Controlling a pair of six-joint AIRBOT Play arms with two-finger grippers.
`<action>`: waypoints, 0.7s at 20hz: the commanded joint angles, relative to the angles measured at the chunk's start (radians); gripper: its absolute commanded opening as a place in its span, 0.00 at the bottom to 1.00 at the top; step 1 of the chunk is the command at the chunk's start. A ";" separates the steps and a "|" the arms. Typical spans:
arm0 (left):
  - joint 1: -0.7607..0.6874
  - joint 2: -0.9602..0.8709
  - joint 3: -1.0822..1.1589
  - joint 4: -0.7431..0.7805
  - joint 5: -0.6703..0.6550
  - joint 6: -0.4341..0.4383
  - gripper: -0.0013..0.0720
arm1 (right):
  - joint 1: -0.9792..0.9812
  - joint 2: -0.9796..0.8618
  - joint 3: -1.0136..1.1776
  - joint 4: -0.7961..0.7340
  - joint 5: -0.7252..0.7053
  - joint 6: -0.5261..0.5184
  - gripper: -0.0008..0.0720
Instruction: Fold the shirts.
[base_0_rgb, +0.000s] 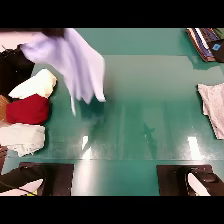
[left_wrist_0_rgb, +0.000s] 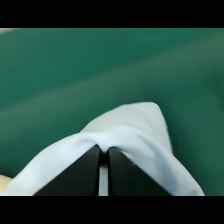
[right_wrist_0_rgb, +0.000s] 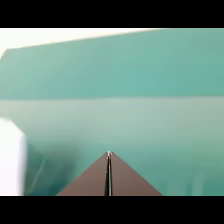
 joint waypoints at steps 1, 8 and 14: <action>-0.205 0.012 -0.267 -0.128 0.087 -0.031 0.08 | 0.000 0.060 0.000 0.000 -0.005 -0.002 0.03; -0.082 0.087 -0.357 -0.076 -0.155 -0.097 0.75 | 0.000 0.108 0.000 -0.001 0.013 -0.002 0.03; -0.016 0.240 -0.787 -0.350 -0.054 -0.187 0.75 | 0.000 0.107 0.000 -0.002 0.019 -0.002 0.03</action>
